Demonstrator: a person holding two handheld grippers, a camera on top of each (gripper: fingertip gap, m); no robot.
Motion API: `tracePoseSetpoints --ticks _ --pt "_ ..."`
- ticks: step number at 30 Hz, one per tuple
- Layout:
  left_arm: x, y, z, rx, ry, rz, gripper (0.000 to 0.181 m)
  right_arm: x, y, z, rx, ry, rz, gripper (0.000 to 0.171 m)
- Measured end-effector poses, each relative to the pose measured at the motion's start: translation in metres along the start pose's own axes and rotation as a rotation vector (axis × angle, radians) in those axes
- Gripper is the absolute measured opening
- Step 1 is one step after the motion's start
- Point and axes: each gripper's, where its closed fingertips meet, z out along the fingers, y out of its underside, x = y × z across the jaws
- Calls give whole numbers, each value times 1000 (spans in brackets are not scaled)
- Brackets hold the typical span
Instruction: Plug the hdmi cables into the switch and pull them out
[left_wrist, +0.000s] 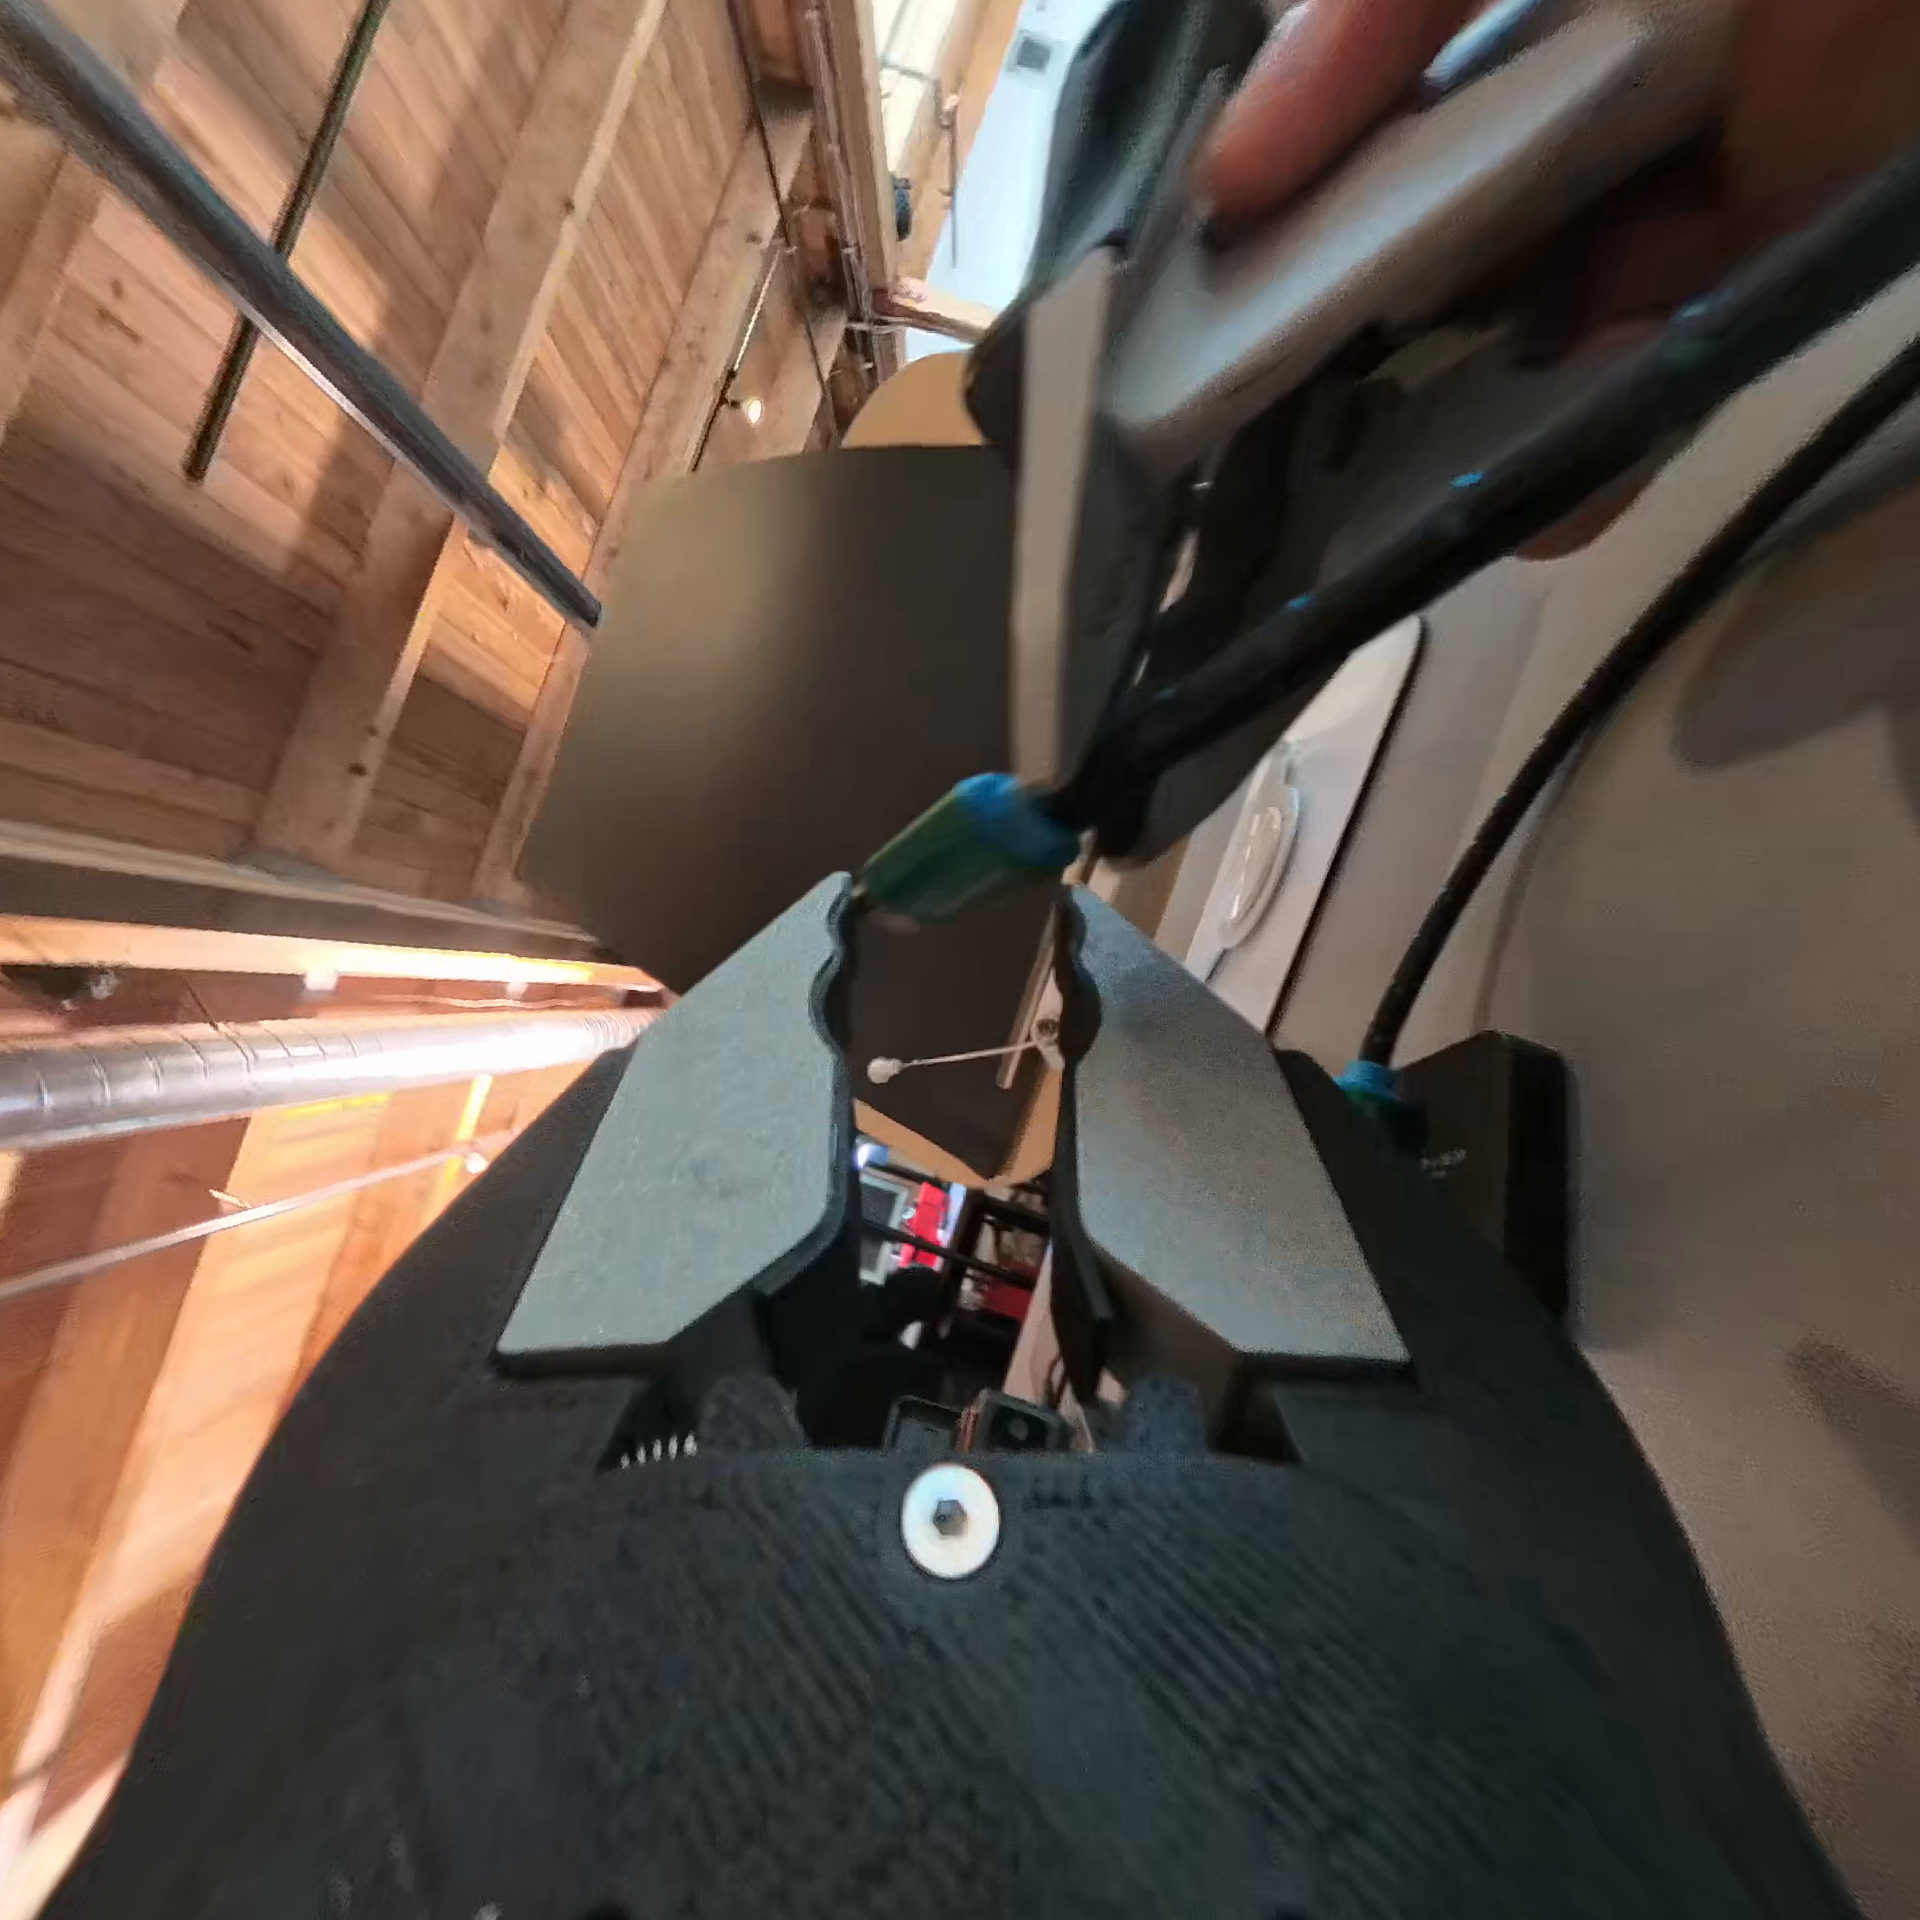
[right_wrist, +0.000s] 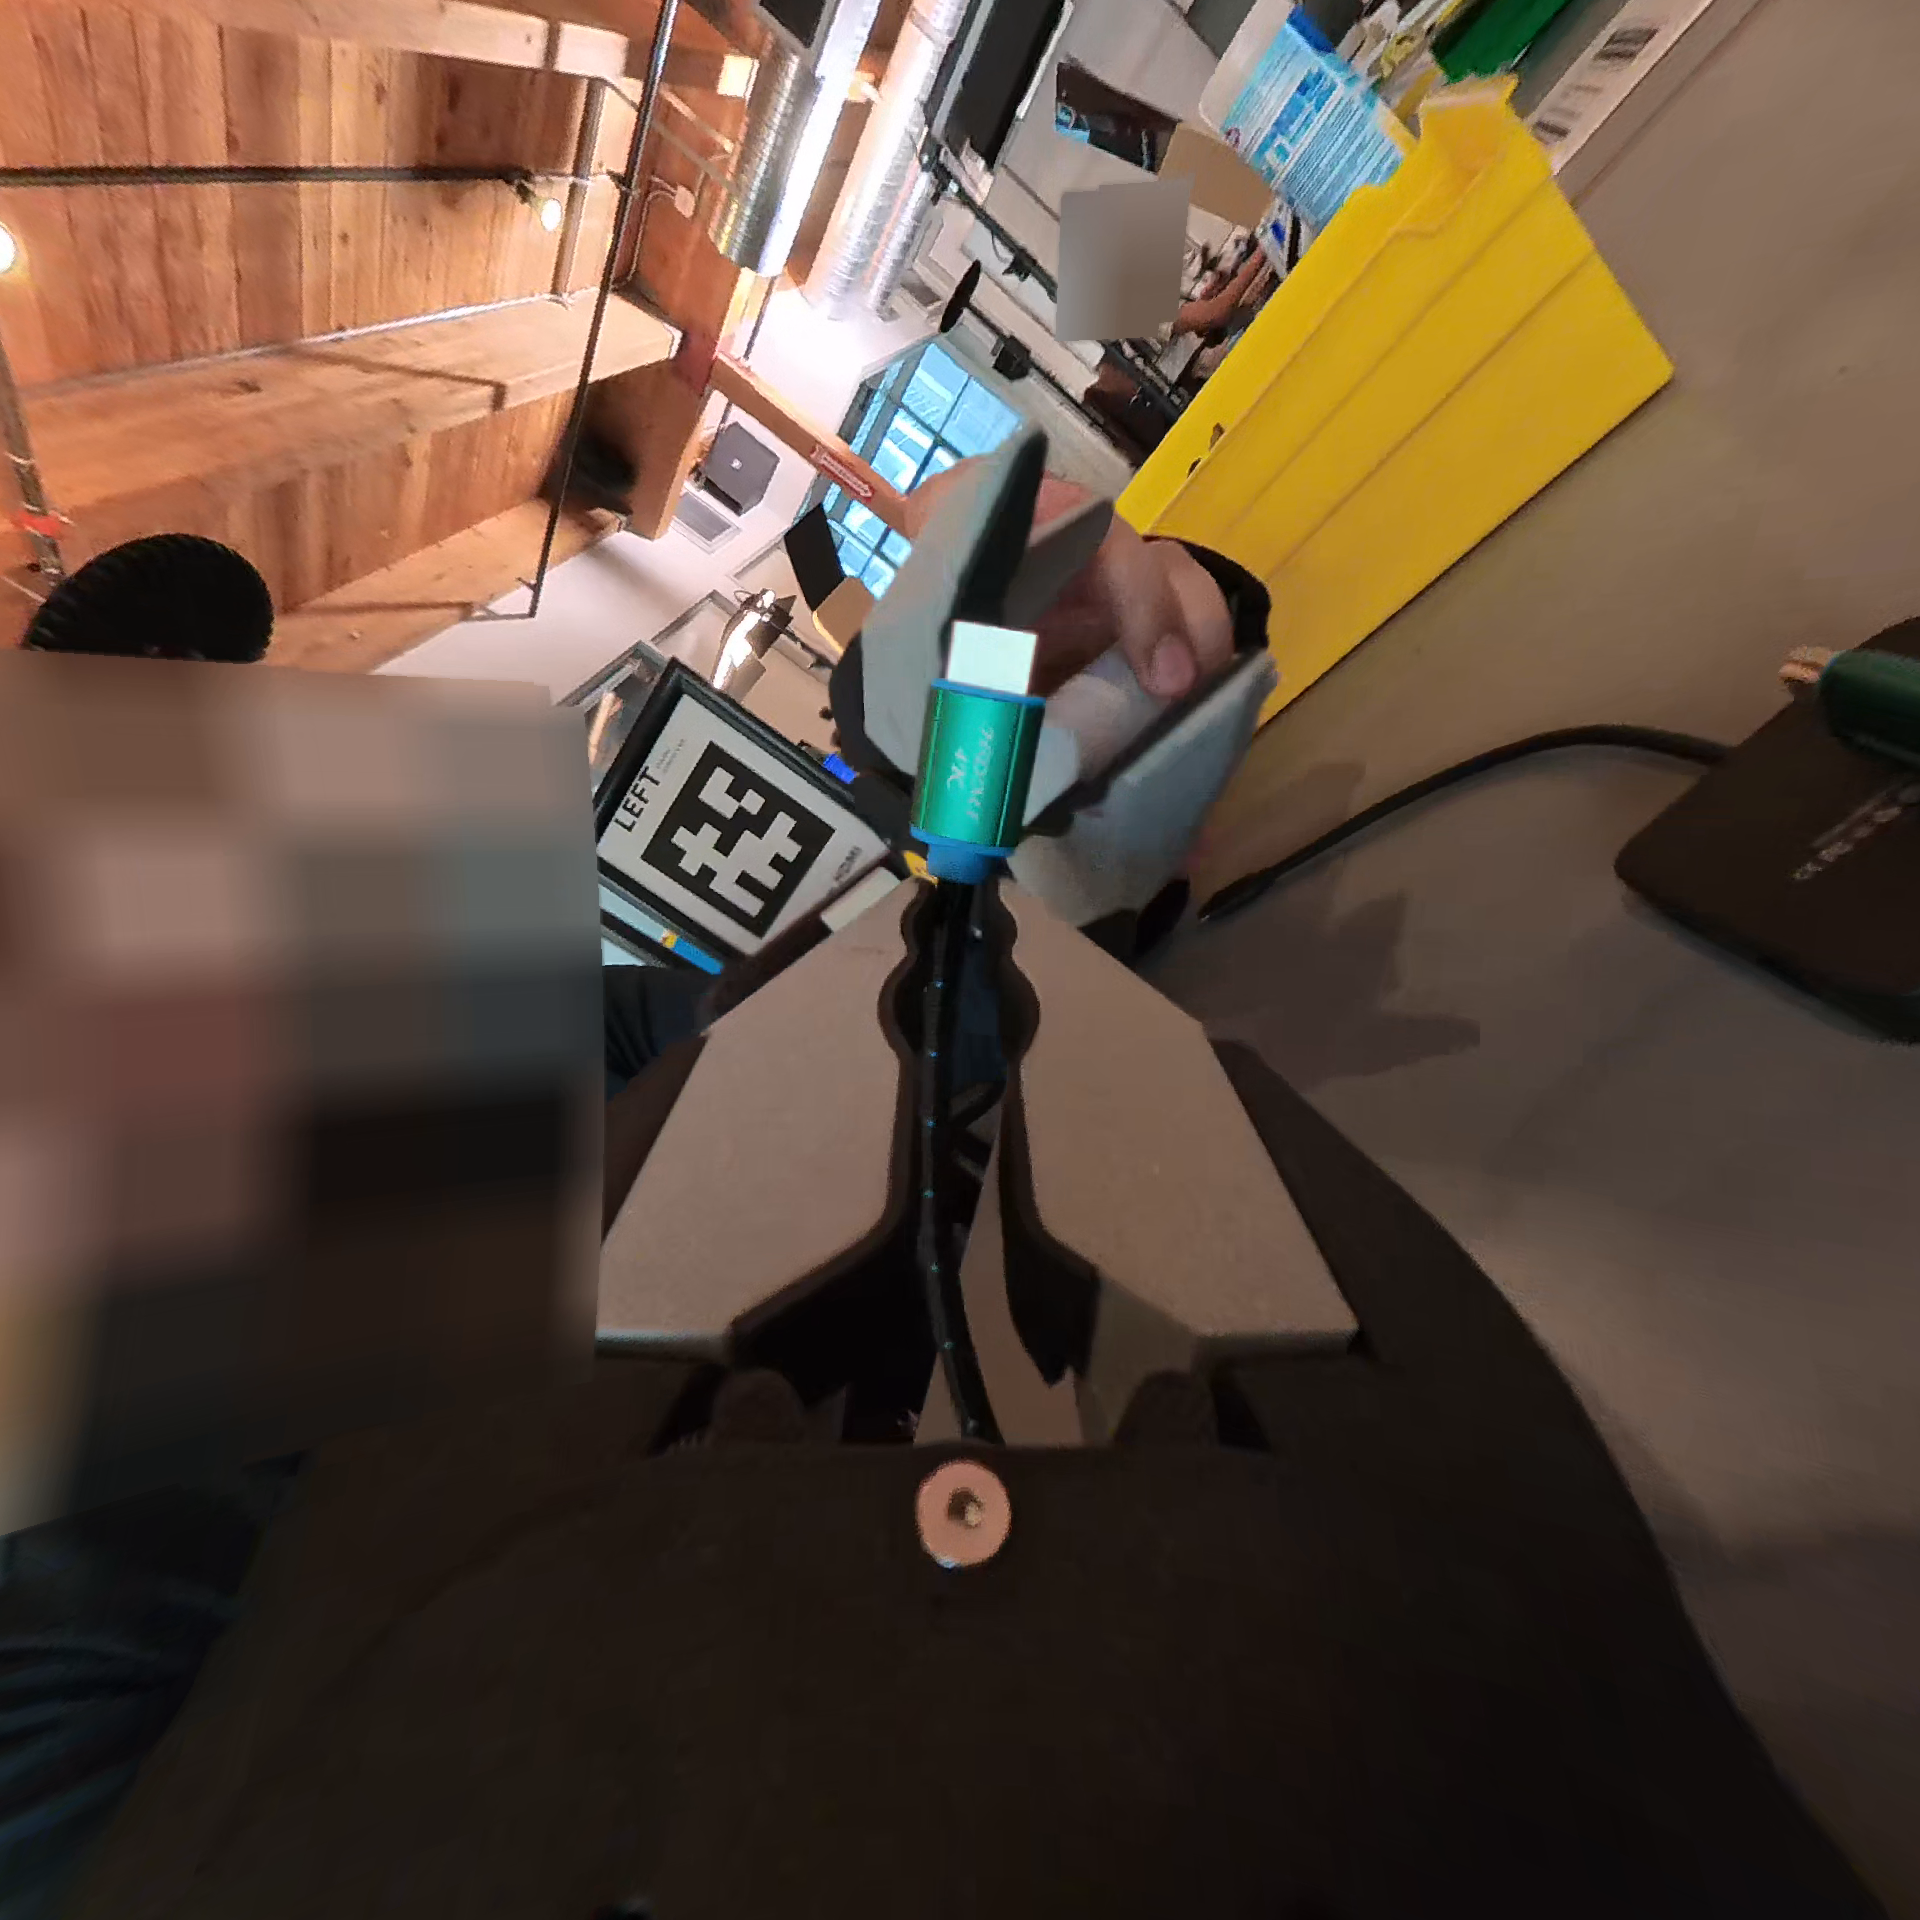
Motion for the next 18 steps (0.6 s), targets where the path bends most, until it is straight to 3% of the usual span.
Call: tracePoseSetpoints --ticks 1,7,18 --pt "1 -3 1 2 -14 33 37 0 2 1 -8 -11 12 5" --pt "2 -17 1 35 -63 154 29 2 5 -1 -8 -48 89 5" --pt "28 -11 2 -10 93 141 22 15 9 -5 -46 71 33 8"
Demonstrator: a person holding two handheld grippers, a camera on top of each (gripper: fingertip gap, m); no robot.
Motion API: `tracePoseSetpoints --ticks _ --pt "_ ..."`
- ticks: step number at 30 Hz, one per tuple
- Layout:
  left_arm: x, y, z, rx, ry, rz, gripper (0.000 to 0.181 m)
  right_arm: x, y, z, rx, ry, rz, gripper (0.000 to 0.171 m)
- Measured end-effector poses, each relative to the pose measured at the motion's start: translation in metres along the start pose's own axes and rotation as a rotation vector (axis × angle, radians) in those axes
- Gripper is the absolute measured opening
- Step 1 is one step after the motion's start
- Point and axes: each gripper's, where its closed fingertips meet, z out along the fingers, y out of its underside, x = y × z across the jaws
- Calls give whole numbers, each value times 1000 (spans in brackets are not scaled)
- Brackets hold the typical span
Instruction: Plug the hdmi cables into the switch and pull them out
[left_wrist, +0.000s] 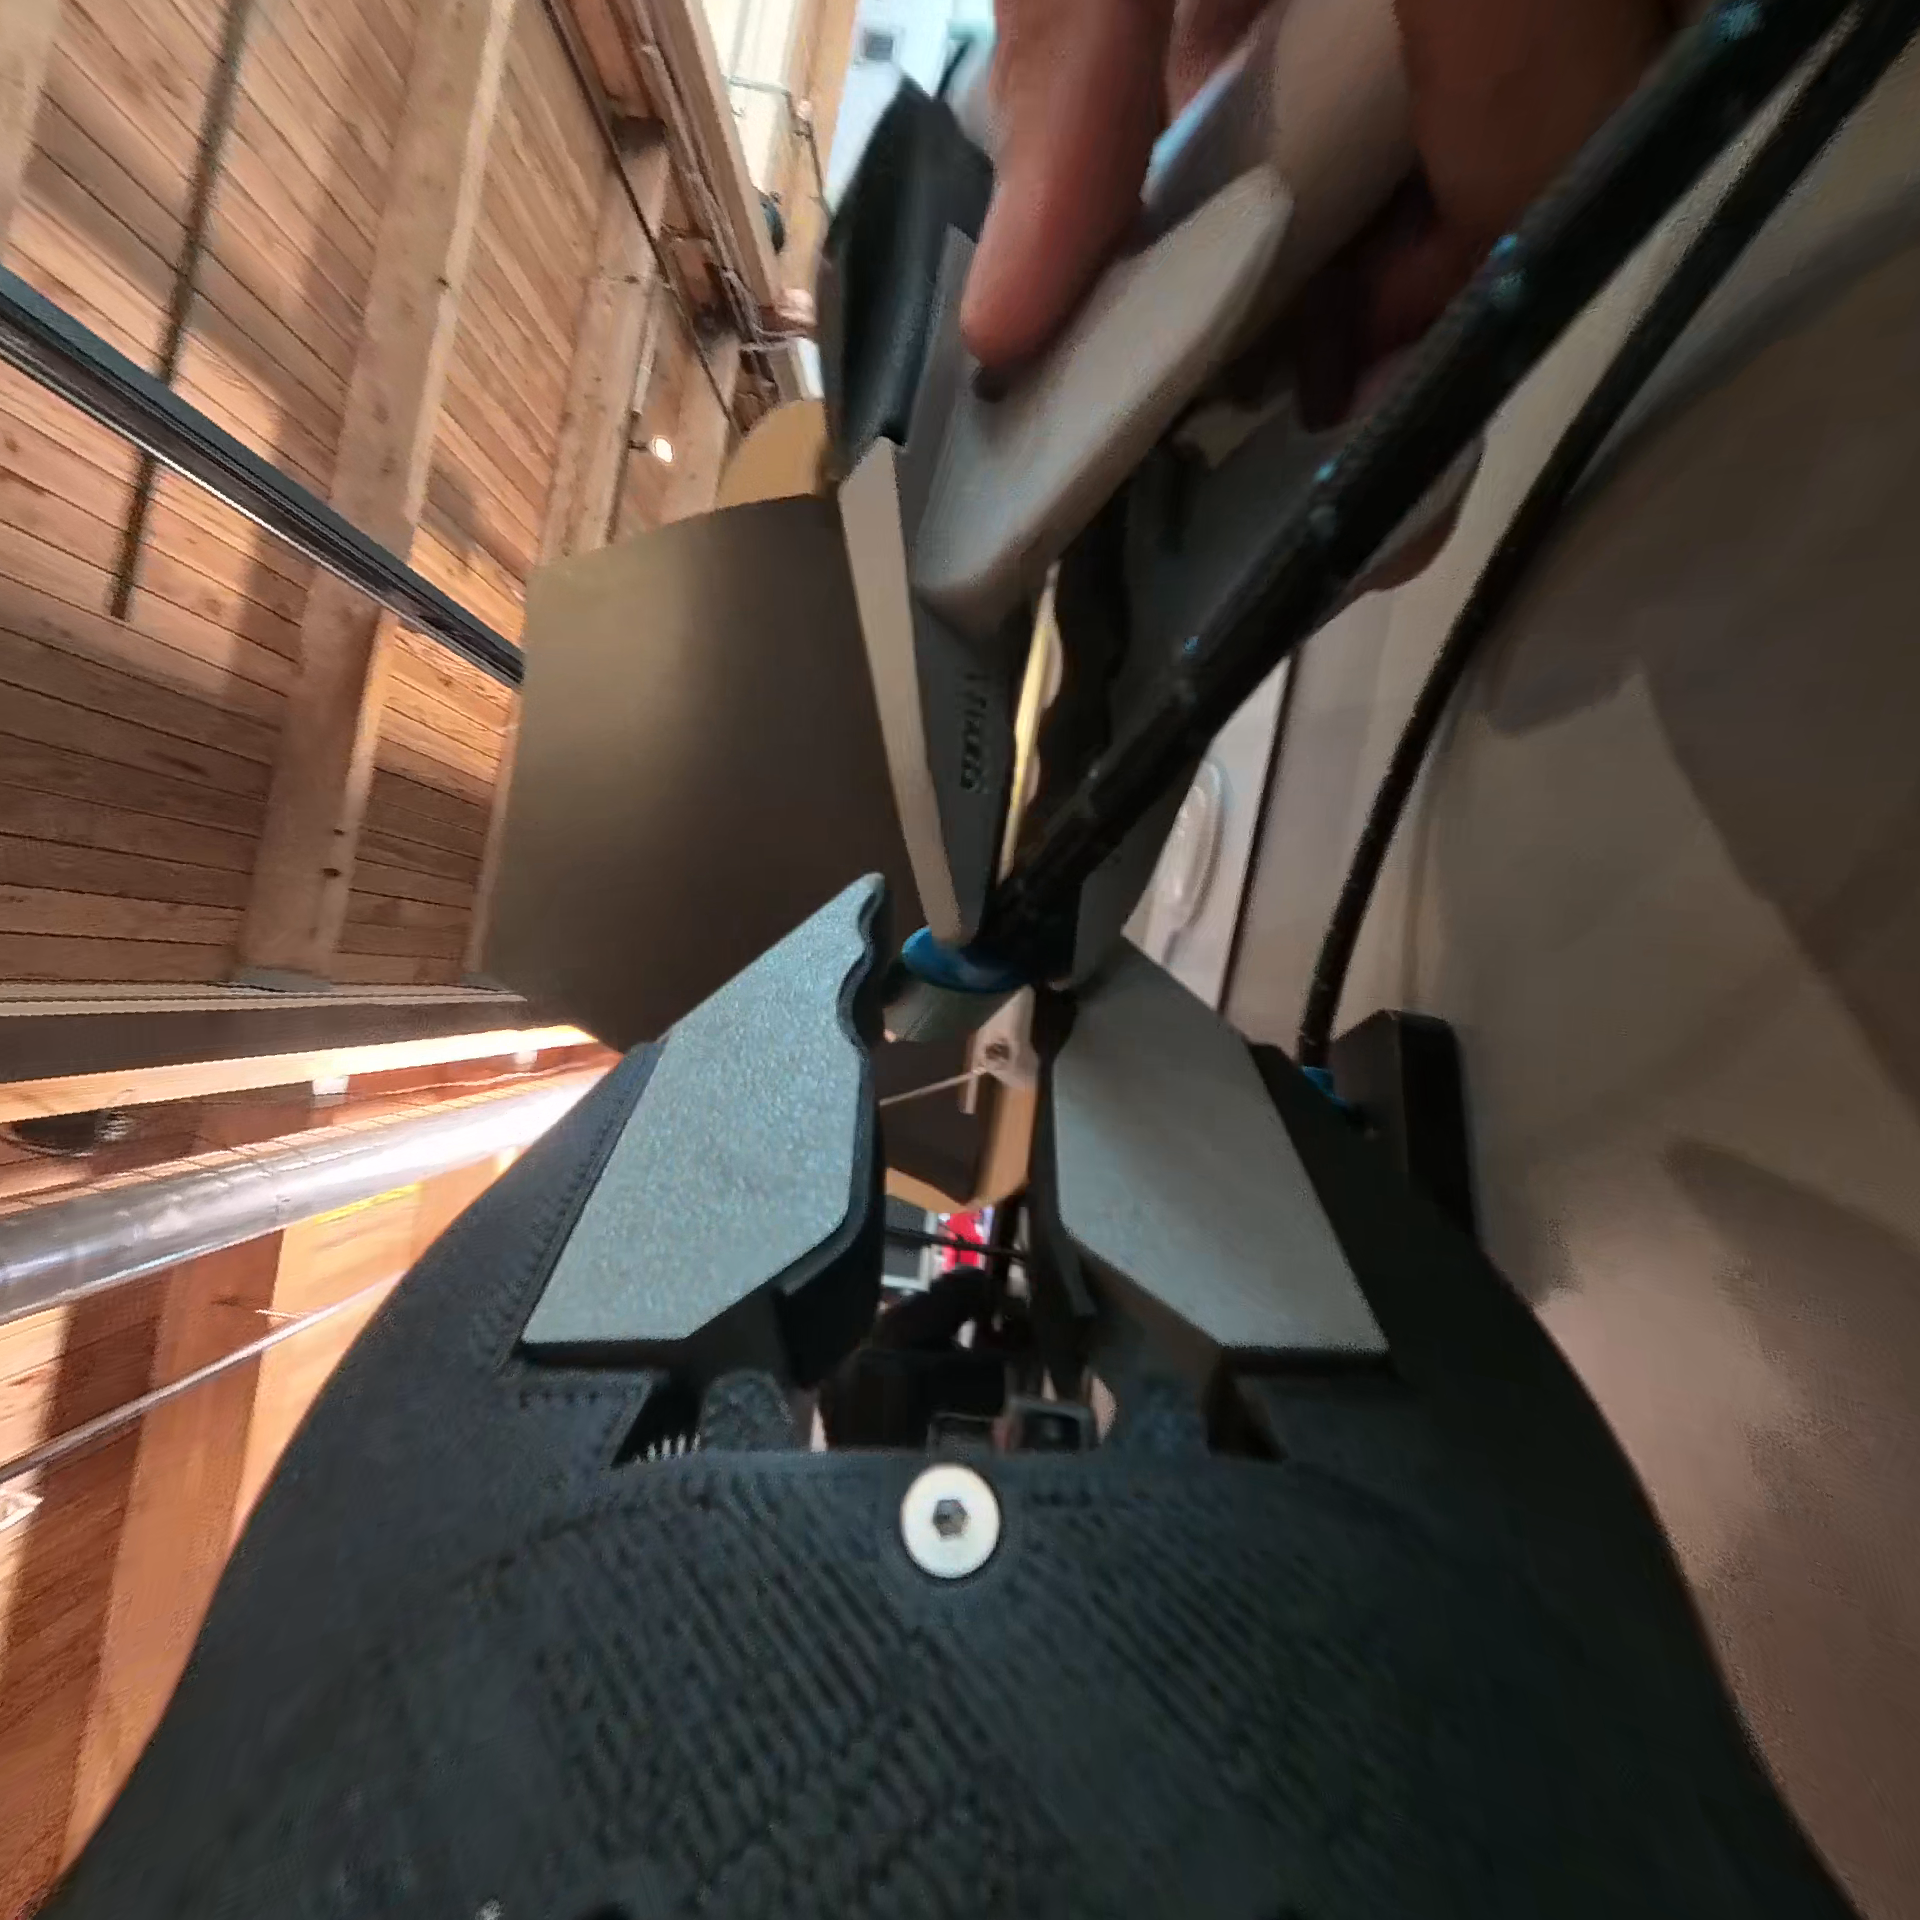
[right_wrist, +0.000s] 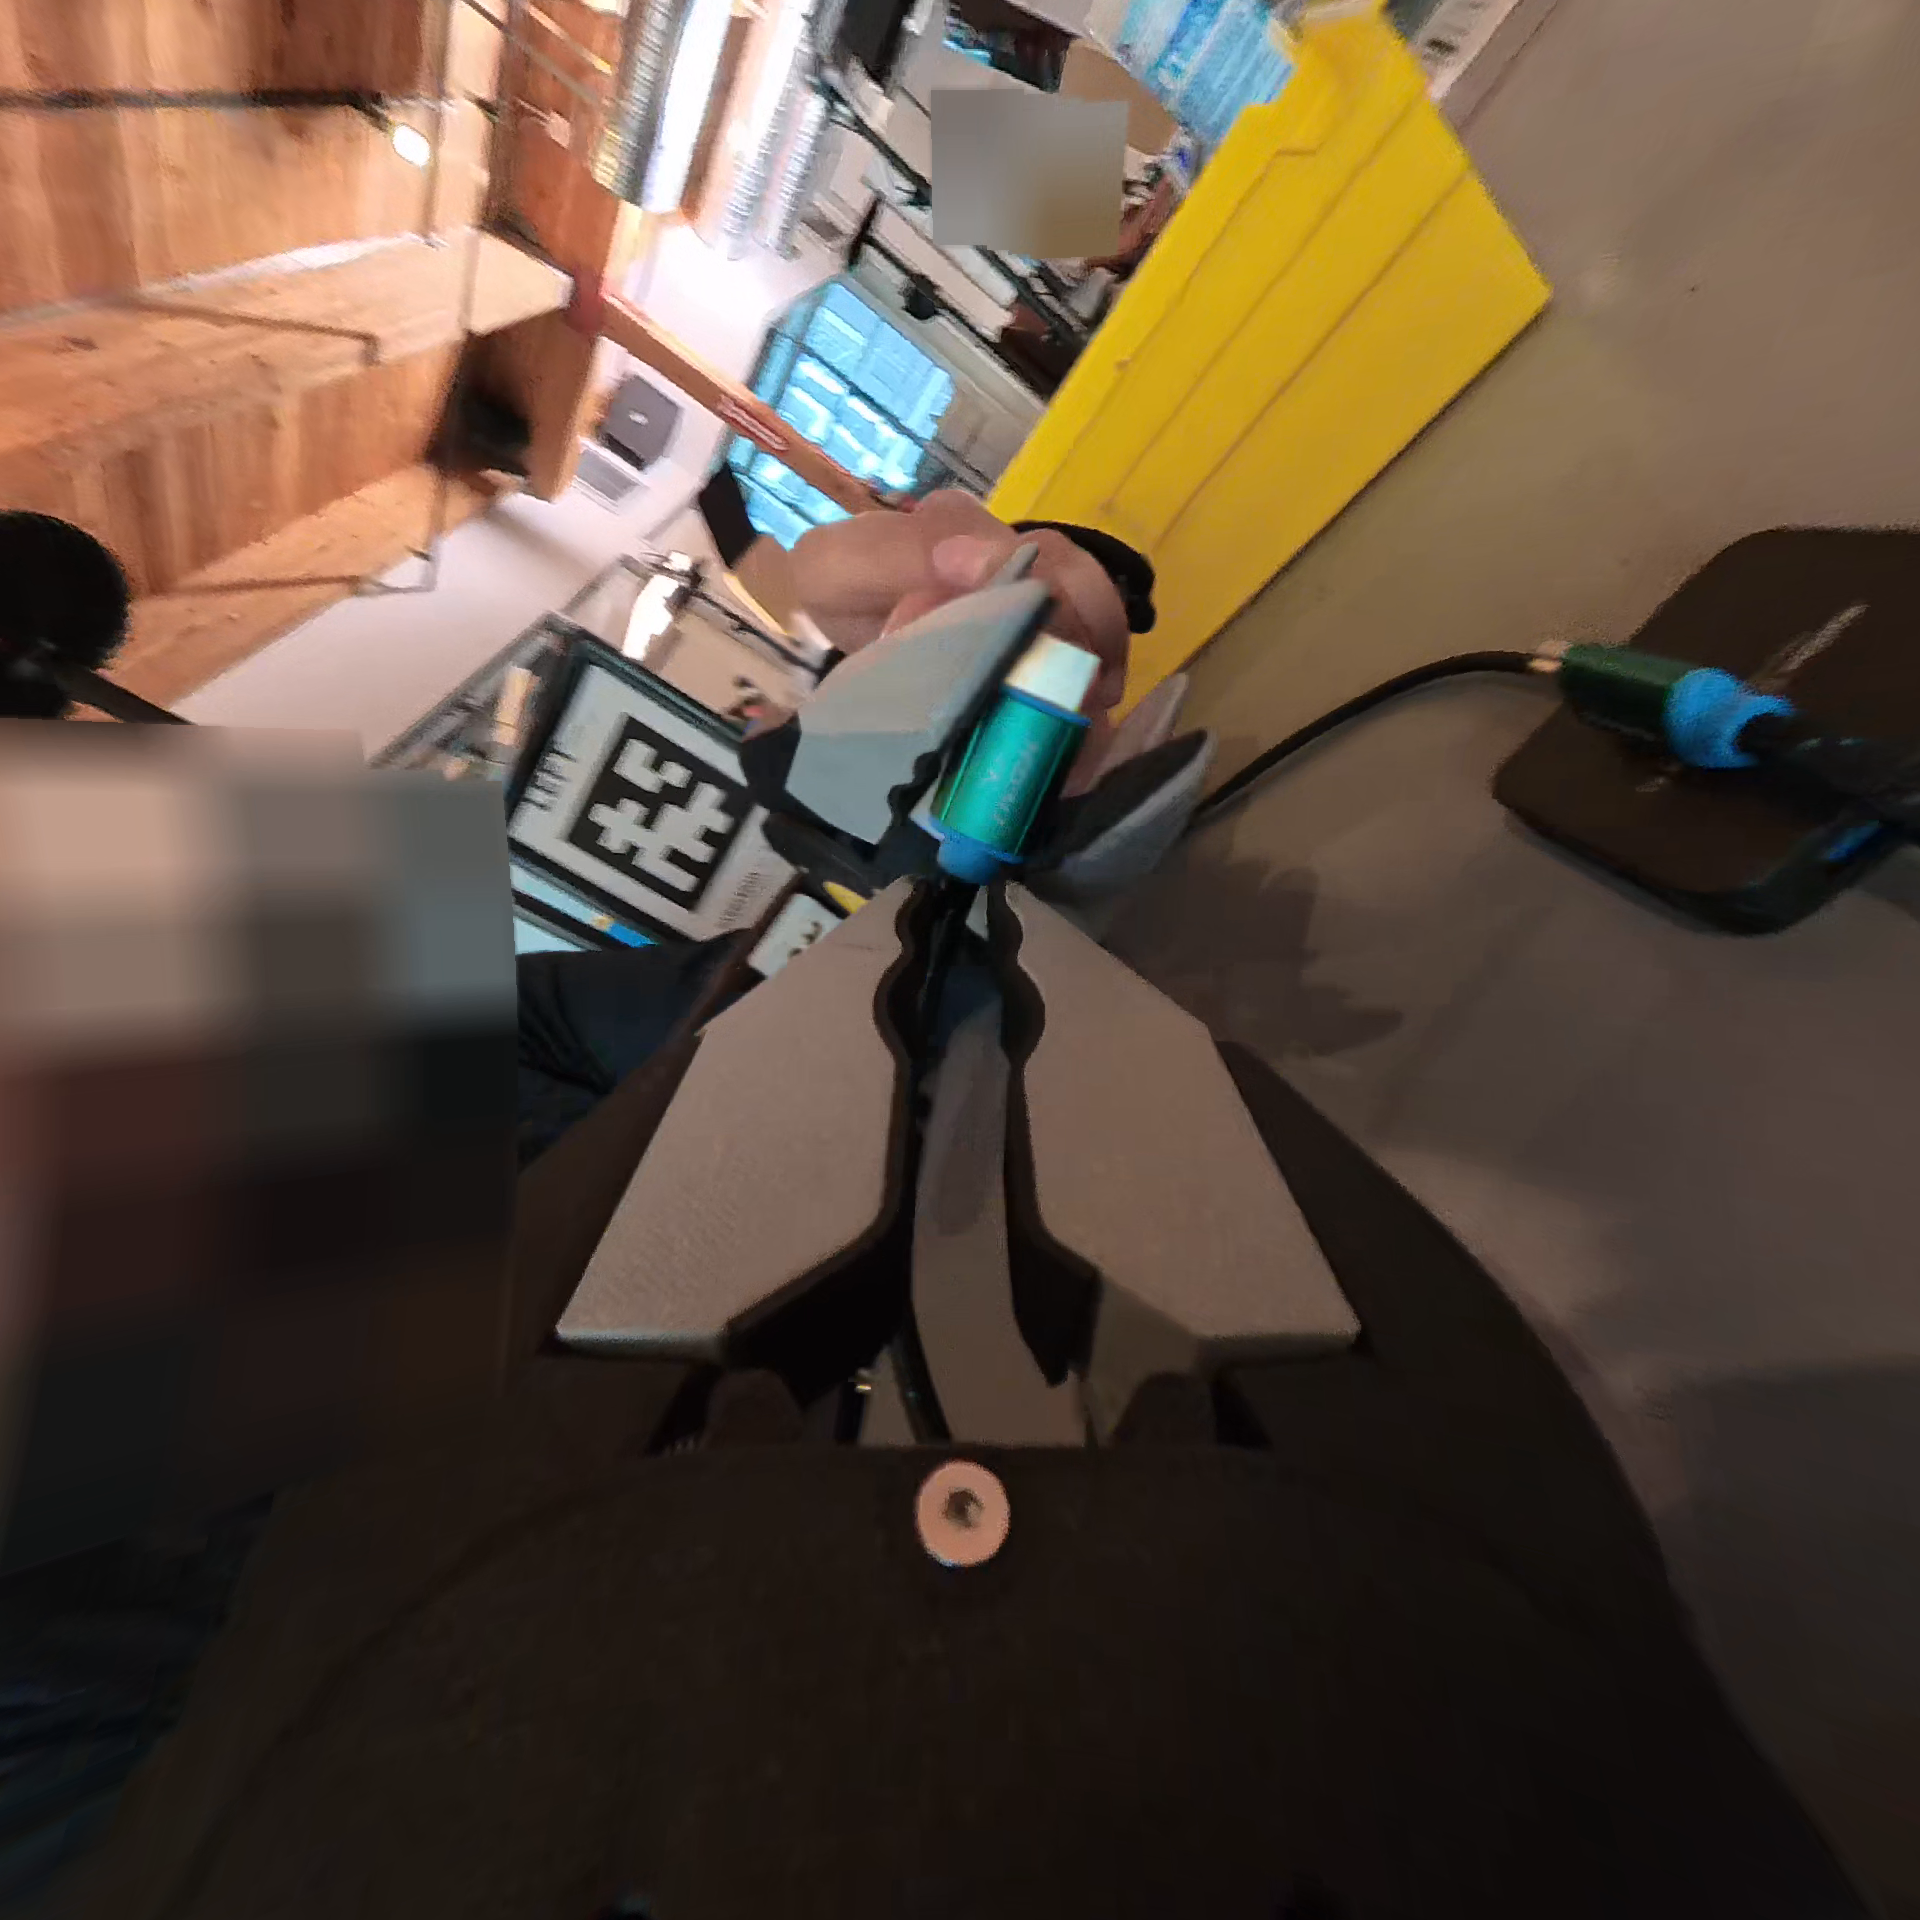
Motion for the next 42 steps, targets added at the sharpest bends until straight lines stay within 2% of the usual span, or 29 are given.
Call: tracePoseSetpoints --ticks 4,9,11,13,14,20,30,31,33,34,37,39,42 --pt "19 14 5 -69 98 -34 21 15 -1 -4 -38 208 -164 9" --pt "35 28 9 -163 181 -51 20 28 -1 0 -115 428 -390 32" --pt "45 34 10 -208 225 -56 19 36 3 2 -171 518 -464 36" --pt "52 34 10 -218 260 -71 19 45 5 0 -218 616 -529 24" --pt "55 34 9 -216 276 -85 19 47 5 -1 -230 638 -543 24" --pt "52 33 5 -185 301 -234 20 36 -1 -2 -192 600 -536 14" --pt "54 32 5 -180 323 -257 17 34 -9 -15 -188 678 -613 5" --pt "55 31 5 -177 331 -264 17 35 -11 -19 -181 706 -622 0" --pt "53 30 4 -166 327 -285 17 50 -18 -41 -191 871 -658 0" --pt "51 30 4 -164 320 -298 17 51 -17 -44 -209 882 -671 0" --pt "52 35 4 -182 326 -315 17 34 -20 -34 -128 746 -645 0" --pt "54 36 4 -184 333 -307 16 24 -24 -33 -83 690 -627 14" --pt "56 33 4 -176 340 -303 17 4 -17 -16 -63 504 -579 29"
